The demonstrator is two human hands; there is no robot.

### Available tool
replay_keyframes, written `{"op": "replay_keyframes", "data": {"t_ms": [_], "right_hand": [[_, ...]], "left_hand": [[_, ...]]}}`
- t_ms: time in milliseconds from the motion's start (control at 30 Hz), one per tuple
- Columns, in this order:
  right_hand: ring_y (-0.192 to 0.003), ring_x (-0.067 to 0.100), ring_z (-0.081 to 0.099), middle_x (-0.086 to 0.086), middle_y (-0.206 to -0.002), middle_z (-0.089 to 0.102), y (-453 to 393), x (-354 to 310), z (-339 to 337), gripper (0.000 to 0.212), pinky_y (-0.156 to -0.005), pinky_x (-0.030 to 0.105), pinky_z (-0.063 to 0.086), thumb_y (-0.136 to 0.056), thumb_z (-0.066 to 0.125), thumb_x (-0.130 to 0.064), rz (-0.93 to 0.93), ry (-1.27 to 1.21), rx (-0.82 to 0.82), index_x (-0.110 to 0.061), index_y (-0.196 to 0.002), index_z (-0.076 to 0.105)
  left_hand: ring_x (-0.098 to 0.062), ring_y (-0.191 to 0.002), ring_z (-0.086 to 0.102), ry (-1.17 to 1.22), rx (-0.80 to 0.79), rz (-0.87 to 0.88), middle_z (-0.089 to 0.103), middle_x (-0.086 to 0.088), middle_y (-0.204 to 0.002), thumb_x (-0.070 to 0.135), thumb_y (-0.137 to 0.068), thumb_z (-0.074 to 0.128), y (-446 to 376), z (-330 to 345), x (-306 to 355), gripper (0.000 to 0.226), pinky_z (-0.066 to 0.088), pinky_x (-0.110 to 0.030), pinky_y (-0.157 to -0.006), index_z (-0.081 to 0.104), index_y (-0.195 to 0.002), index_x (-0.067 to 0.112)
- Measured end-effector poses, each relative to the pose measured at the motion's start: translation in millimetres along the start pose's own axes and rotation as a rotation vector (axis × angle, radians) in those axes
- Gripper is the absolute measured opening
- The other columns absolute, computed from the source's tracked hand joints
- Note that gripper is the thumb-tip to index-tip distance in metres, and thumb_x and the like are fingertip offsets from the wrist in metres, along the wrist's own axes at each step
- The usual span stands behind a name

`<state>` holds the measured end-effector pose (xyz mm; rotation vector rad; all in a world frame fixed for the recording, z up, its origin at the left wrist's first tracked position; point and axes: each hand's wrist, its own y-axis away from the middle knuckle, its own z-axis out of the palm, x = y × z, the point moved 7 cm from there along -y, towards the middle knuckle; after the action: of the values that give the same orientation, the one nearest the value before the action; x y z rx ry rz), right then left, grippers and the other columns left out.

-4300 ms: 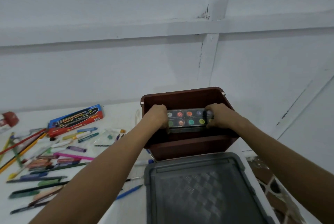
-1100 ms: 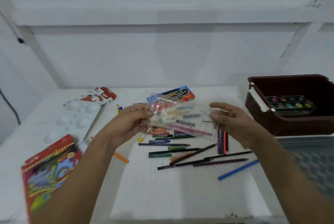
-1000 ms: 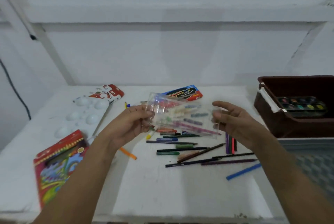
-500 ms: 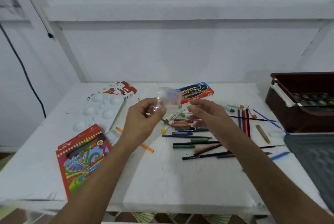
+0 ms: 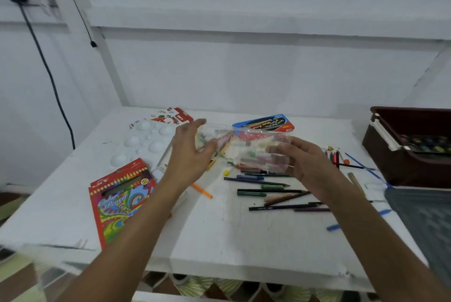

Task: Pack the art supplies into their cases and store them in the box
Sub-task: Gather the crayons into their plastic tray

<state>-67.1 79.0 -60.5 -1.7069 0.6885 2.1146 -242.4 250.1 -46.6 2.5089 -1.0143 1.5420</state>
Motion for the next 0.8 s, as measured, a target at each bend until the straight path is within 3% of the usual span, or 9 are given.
{"op": "replay_keyframes", "data": {"t_ms": [100,200,367,433,567,667,800], "right_hand": [[-0.089,0.026,0.068,0.013,-0.105,0.071,12.4,12.9,-16.4,0.026,-0.076,0.038,0.056,-0.094,0.052,-0.010,0.054,-0.003,0.000,-0.011,-0.120,0.060],[-0.075,0.021,0.068,0.010,-0.092,0.072,36.7,34.7,-30.6,0.025,-0.063,0.031,0.056,-0.092,0.054,-0.006,0.079,0.166,0.036,-0.010,-0.115,0.062],[-0.073,0.017,0.062,0.000,-0.082,0.062,74.7,84.6,-57.7,0.032,-0.068,0.030,0.055,-0.087,0.066,-0.021,0.105,0.689,0.243,-0.016,-0.118,0.062],[-0.069,0.014,0.063,-0.002,-0.081,0.064,82.3,95.3,-63.9,0.037,-0.064,0.027,0.053,-0.082,0.071,-0.026,0.091,0.742,0.296,-0.019,-0.117,0.062],[-0.062,0.010,0.061,-0.002,-0.074,0.063,87.5,103.4,-67.9,0.031,-0.054,0.013,0.048,-0.080,0.074,-0.024,0.048,0.818,0.328,-0.016,-0.108,0.064],[-0.058,0.006,0.056,-0.002,-0.068,0.061,87.0,103.8,-65.2,0.029,-0.053,0.005,0.043,-0.082,0.072,-0.019,0.018,0.870,0.340,-0.013,-0.109,0.065],[-0.058,0.004,0.053,-0.005,-0.065,0.058,80.3,101.7,-61.8,0.034,-0.056,0.003,0.040,-0.085,0.068,-0.020,-0.032,0.910,0.353,-0.011,-0.118,0.063]], "left_hand": [[-0.007,-0.077,0.060,0.212,-0.090,-0.186,0.060,0.002,-0.098,0.028,-0.086,0.068,13.7,3.8,-9.6,0.043,0.048,-0.014,-0.065,0.053,-0.126,0.024],[-0.012,-0.057,0.062,0.260,-0.175,-0.229,0.063,-0.005,-0.072,0.018,-0.083,0.072,42.1,16.3,-20.4,0.041,0.049,-0.025,-0.051,0.058,-0.122,0.017],[-0.013,-0.054,0.062,0.173,-0.320,-0.374,0.068,-0.014,-0.075,0.020,-0.086,0.069,100.8,44.4,-50.2,0.036,0.054,-0.030,-0.053,0.059,-0.120,0.017],[-0.014,-0.055,0.062,0.085,-0.338,-0.374,0.068,-0.010,-0.075,0.022,-0.088,0.066,113.5,49.5,-61.5,0.034,0.053,-0.029,-0.057,0.061,-0.122,0.017],[-0.004,-0.069,0.059,-0.209,-0.325,-0.260,0.062,0.007,-0.078,0.033,-0.087,0.065,117.6,51.2,-64.1,0.037,0.039,-0.009,-0.058,0.062,-0.123,0.027],[-0.007,-0.075,0.055,-0.321,-0.323,-0.203,0.057,0.009,-0.077,0.039,-0.088,0.061,116.7,57.1,-62.5,0.043,0.039,-0.018,-0.067,0.059,-0.128,0.022],[-0.004,-0.069,0.056,-0.285,-0.323,-0.205,0.059,0.008,-0.071,0.046,-0.087,0.060,111.9,61.7,-65.3,0.047,0.042,-0.020,-0.061,0.055,-0.128,0.024]]}}
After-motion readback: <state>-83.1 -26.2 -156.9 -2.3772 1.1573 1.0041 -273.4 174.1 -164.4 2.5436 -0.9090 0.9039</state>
